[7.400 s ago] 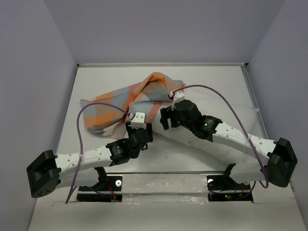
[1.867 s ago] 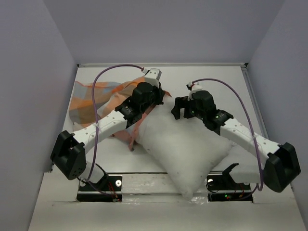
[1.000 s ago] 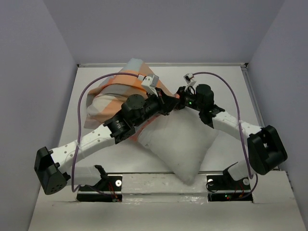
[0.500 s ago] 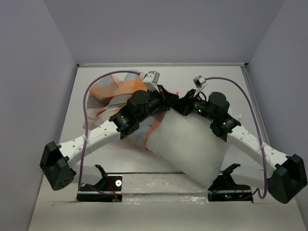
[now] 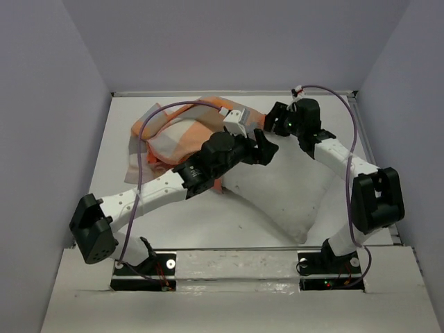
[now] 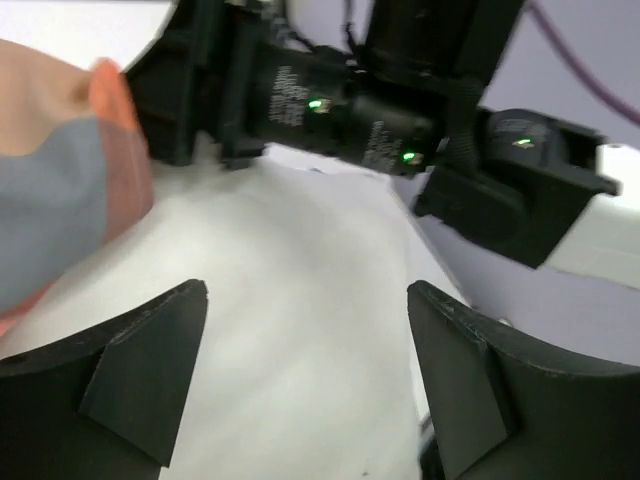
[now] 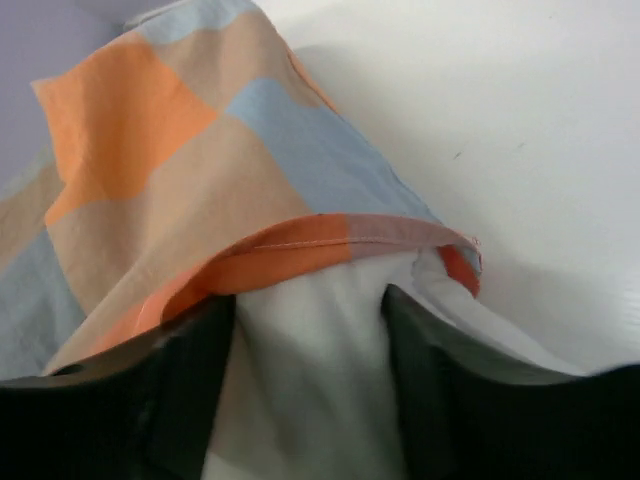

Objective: Put the pillow into the pillowcase

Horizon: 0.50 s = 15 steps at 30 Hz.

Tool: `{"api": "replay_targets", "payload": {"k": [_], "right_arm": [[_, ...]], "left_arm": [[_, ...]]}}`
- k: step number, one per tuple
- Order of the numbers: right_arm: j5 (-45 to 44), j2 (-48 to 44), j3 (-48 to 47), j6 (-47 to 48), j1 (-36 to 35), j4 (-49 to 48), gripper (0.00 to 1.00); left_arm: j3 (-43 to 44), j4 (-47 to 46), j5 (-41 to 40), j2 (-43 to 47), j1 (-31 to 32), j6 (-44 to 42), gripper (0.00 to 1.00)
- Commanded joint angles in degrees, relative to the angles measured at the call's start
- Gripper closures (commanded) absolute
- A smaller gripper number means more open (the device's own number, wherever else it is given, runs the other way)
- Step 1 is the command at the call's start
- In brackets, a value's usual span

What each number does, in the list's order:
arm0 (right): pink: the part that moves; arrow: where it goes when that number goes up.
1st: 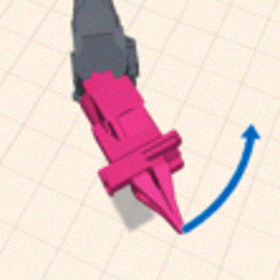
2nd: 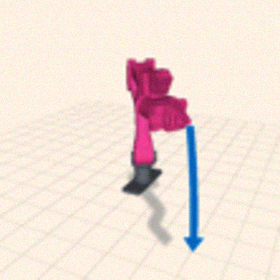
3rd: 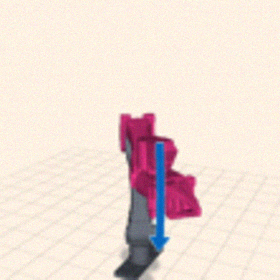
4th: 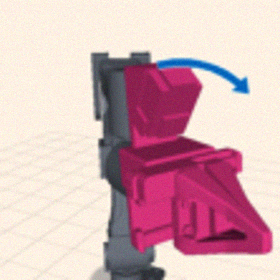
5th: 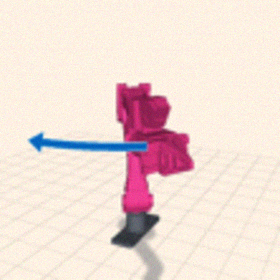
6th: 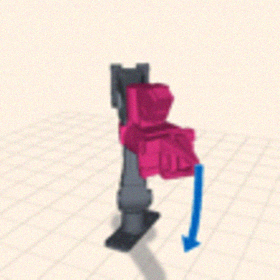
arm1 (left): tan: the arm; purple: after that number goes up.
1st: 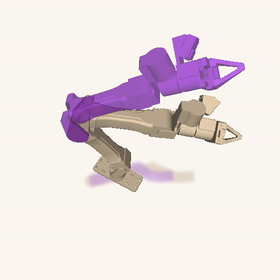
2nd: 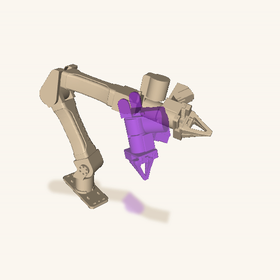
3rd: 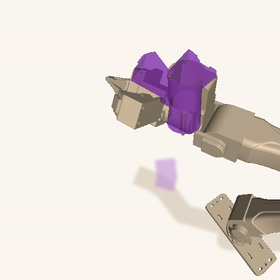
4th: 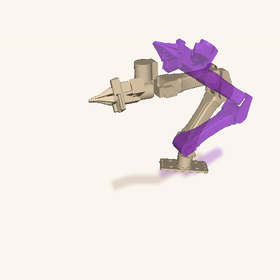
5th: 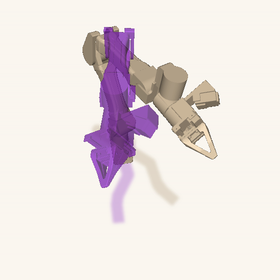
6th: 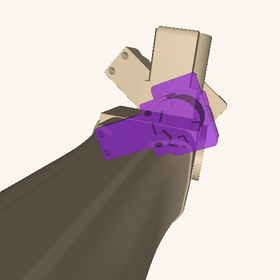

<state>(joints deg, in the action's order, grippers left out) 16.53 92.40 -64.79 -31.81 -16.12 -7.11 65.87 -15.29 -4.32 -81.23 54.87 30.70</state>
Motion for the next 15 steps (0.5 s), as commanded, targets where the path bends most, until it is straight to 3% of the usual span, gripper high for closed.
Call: {"api": "replay_targets", "payload": {"k": [1, 3, 7, 10, 11, 15], "right_arm": [[-6.5, -5.5, -6.5, 6.5, -0.2, 9.9, 0.18], [-7.0, -10.4, -4.2, 9.0, -0.2, 13.0, 0.15], [-9.0, -18.7, 0.5, 11.2, -2.8, 15.3, 0.14], [-13.3, -23.2, 4.1, 14.6, -10.5, 18.3, 0.16], [-15.9, -23.6, 4.6, 15.1, -15.9, 19.5, 0.16], [-25.7, -22.1, 5.2, 17.0, -25.3, 24.4, 0.15]], "left_arm": [[-4.9, 5.4, -22.4, 13.2, 3.6, -9.3, 0.07], [-12.4, 7.5, -31.5, 18.9, 7.1, -8.3, 0.09], [-25.9, 9.1, -38.1, 25.3, 11.3, -2.6, 0.16], [-34.1, 9.1, -41.5, 26.9, 12.3, 0.4, 0.17], [-35.0, 8.3, -41.7, 27.0, 12.3, 0.7, 0.17], [-36.2, 0.5, -41.7, 25.5, 12.0, -3.8, 0.16]]}}
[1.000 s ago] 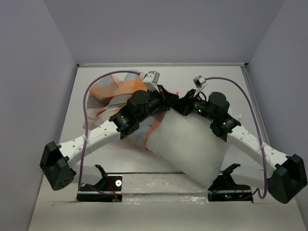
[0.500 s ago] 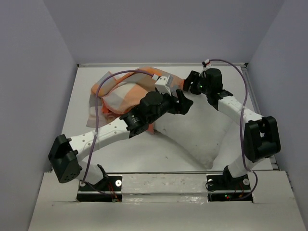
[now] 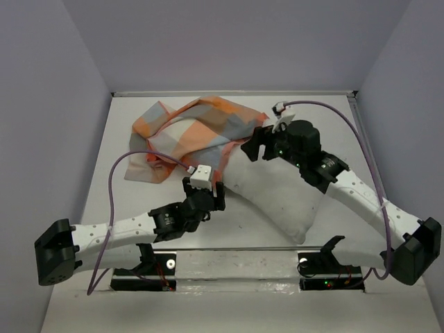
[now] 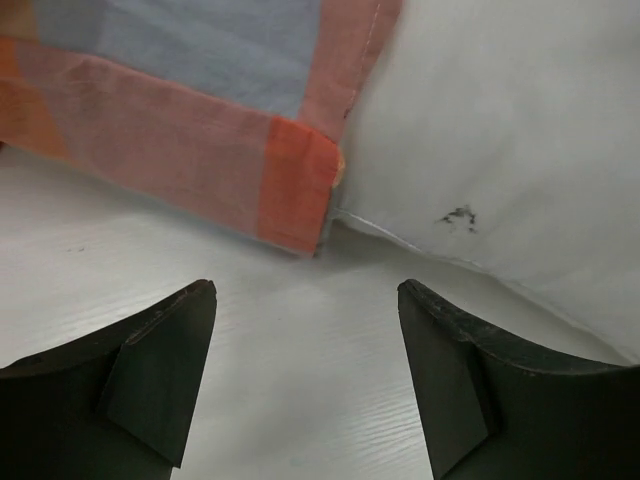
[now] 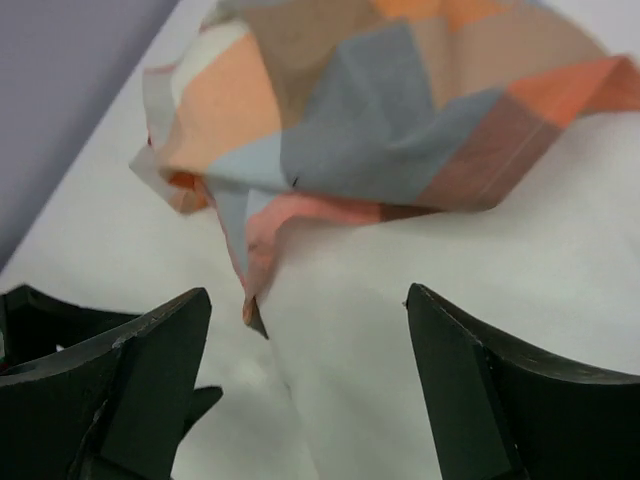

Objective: Put the pillow into the pillowcase

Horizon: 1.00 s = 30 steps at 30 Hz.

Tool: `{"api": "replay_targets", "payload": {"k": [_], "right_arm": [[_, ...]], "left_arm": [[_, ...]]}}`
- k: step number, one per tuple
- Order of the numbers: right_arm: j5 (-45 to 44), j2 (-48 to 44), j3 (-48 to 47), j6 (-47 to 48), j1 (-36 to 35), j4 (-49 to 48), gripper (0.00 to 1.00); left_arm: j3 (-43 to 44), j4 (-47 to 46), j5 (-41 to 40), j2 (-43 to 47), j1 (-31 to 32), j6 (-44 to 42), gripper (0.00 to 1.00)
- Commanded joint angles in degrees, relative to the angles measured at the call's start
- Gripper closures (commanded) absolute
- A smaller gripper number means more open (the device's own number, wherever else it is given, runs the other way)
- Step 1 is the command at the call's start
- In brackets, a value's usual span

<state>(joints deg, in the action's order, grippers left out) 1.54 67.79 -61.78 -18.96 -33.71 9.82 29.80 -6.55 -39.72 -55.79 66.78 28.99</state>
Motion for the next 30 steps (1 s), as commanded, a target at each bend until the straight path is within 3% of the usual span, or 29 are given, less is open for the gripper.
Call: {"api": "replay_targets", "payload": {"k": [1, 7, 16, 23, 30], "right_arm": [[-12.6, 3.6, 2.5, 4.3, -11.0, 8.4, 0.15], [-20.9, 5.0, 5.6, 3.6, -17.1, 8.8, 0.14], [-32.7, 12.7, 3.2, 5.1, -22.2, 10.6, 0.06], [-35.5, 15.6, 1.3, 2.2, -22.2, 10.7, 0.04], [-33.0, 11.4, 3.4, 2.4, -22.2, 8.5, 0.08]], "left_arm": [[0.3, -9.6, -6.2, -1.0, -0.1, -3.1, 0.16], [2.2, -18.3, 0.1, -7.0, -7.2, -9.2, 0.21], [3.9, -21.3, 4.3, -12.7, -13.5, -13.3, 0.44], [2.1, -25.4, 15.2, -12.2, -13.6, -12.9, 0.31], [2.1, -24.7, 17.2, -12.8, -14.4, -11.9, 0.31]]}}
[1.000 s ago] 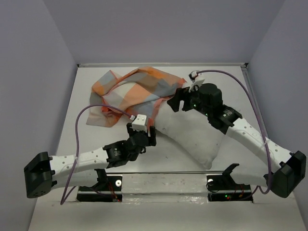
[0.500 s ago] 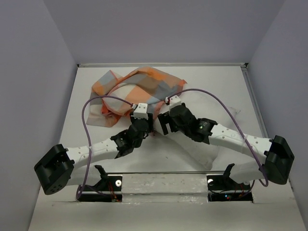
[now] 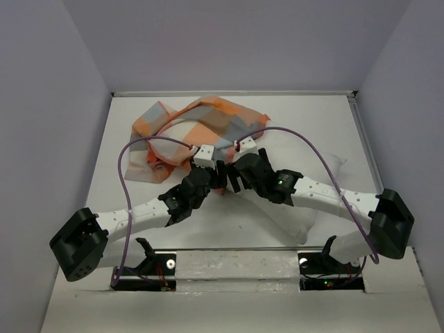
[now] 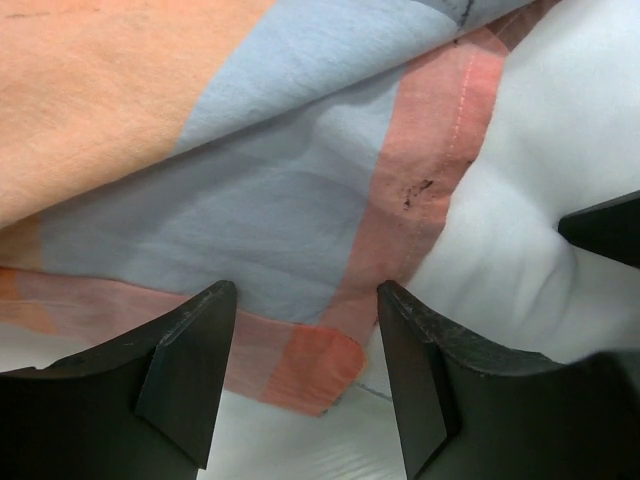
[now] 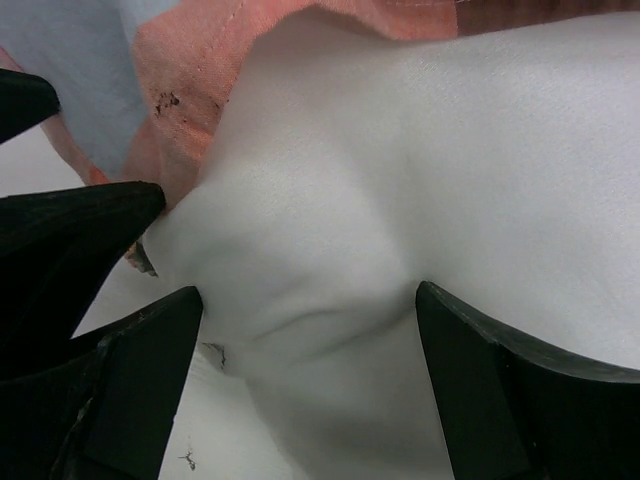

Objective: Put the pillow into the pillowcase

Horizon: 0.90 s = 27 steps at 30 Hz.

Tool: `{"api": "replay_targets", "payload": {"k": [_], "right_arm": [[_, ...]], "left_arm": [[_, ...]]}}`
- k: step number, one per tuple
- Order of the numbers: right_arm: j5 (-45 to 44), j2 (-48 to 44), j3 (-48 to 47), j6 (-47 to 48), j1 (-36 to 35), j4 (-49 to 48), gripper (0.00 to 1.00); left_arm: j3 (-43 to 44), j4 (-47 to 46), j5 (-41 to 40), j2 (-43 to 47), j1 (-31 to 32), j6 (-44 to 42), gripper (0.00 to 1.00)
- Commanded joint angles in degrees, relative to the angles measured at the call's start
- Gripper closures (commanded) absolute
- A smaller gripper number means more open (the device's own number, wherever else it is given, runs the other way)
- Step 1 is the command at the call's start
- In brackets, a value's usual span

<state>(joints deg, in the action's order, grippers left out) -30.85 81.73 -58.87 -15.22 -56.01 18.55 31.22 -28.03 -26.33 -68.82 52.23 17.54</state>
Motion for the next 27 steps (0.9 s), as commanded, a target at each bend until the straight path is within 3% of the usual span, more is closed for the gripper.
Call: {"api": "replay_targets", "payload": {"k": [1, 8, 10, 11, 14, 19, 21, 23, 24, 25, 26, 27], "right_arm": [[0.0, -2.9, 0.7, -1.3, 0.1, -0.4, 0.08], [0.8, -3.8, 2.1, -1.4, 0.1, -1.8, 0.08], [1.2, -3.9, 2.5, -1.3, 0.1, -2.3, 0.09], [1.8, -3.8, 2.8, -1.4, 0.1, -3.0, 0.11], [2.6, -3.0, 3.0, -1.7, 0.6, -3.9, 0.14], [3.3, 0.6, 2.3, -1.6, 1.9, -5.9, 0.07], [4.9, 1.8, 2.0, -1.3, 3.6, -8.4, 0.1], [7.5, 4.1, 0.9, -1.6, 4.9, -10.1, 0.3], [7.4, 4.6, 0.3, -2.1, 5.7, -10.6, 0.5], [7.2, 4.7, -0.1, -2.3, 5.7, -11.9, 0.93], [7.3, 4.2, -0.4, -2.4, 5.7, -12.7, 1.0], [7.4, 2.3, -0.5, -2.9, 6.3, -14.3, 1.0]], "left_arm": [[0.9, -3.5, 4.3, -0.3, -0.3, -0.6, 0.31], [3.7, -5.2, 9.8, -5.2, -1.5, -0.9, 0.31], [3.8, -5.2, 7.4, -5.4, -1.6, -1.0, 0.4], [3.6, -5.2, 5.1, -4.6, -1.6, -0.6, 0.52], [2.4, -5.1, 2.6, -2.5, -1.7, -0.4, 0.76], [-0.4, -3.9, 2.9, 4.7, -1.7, 1.2, 0.86], [-0.8, -3.6, 5.6, 6.4, -1.7, 1.7, 0.92], [-1.1, -3.0, 7.8, 7.2, -1.7, 2.8, 0.94], [-1.3, -2.9, 9.0, 7.6, -1.7, 3.1, 0.94], [-1.4, -2.6, 11.1, 8.6, -1.7, 3.5, 0.94], [-1.8, -2.3, 12.0, 9.0, -1.7, 3.7, 0.94], [-2.0, -1.6, 13.2, 9.9, -1.7, 3.8, 0.95]]}}
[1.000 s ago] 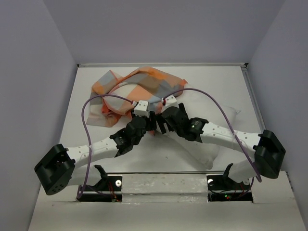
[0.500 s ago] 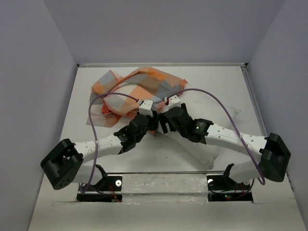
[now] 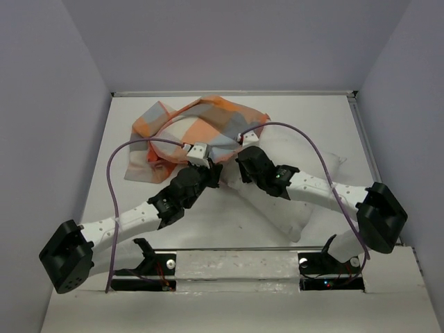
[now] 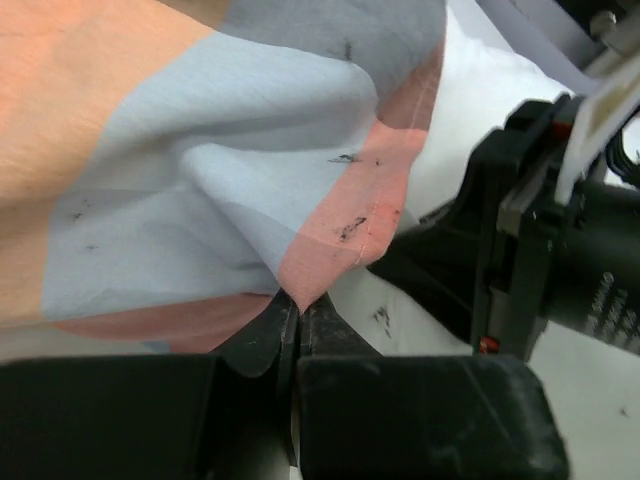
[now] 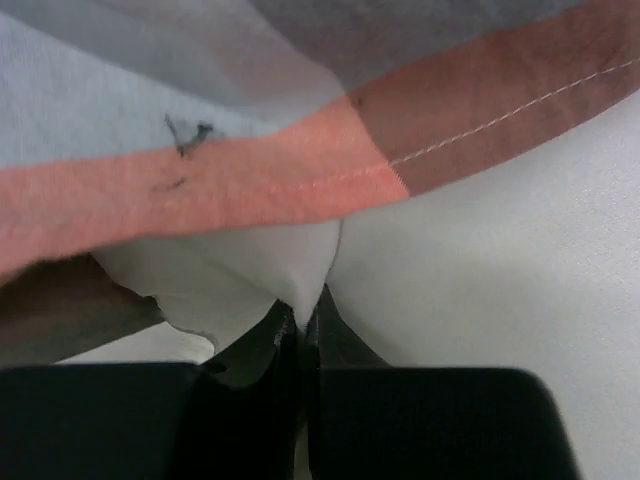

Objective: Put the pillow into the pillowcase

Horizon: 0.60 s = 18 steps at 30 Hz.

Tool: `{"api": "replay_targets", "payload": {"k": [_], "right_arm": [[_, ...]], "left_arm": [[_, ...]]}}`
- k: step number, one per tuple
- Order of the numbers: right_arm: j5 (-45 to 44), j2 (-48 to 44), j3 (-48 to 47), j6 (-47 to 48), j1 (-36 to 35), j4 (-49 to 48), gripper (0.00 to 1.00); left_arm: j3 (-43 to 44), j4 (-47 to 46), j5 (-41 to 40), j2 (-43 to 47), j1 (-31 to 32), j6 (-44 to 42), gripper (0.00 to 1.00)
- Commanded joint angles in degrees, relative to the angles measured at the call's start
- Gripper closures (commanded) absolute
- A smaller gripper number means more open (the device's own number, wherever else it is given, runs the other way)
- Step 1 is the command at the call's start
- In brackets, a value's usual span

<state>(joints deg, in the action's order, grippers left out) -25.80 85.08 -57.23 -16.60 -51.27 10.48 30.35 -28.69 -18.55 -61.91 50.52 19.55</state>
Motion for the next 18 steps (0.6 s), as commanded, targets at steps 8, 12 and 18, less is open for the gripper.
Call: {"api": "replay_targets", "payload": {"k": [8, 12, 18], "right_arm": [[3.5, -7.0, -4.0, -6.8, 2.0, -12.7, 1.0], [11.9, -1.2, -3.7, -12.1, 2.0, -24.1, 1.0], [13.5, 0.2, -3.6, -12.4, 2.0, -28.1, 1.0]], "left_arm": [[1.3, -0.3, 14.4, 3.6, 0.0, 3.6, 1.0], [2.3, -6.3, 25.8, 1.2, 0.1, 7.3, 1.0], [2.2, -11.9, 32.0, 5.9, 0.8, 11.3, 1.0]]}}
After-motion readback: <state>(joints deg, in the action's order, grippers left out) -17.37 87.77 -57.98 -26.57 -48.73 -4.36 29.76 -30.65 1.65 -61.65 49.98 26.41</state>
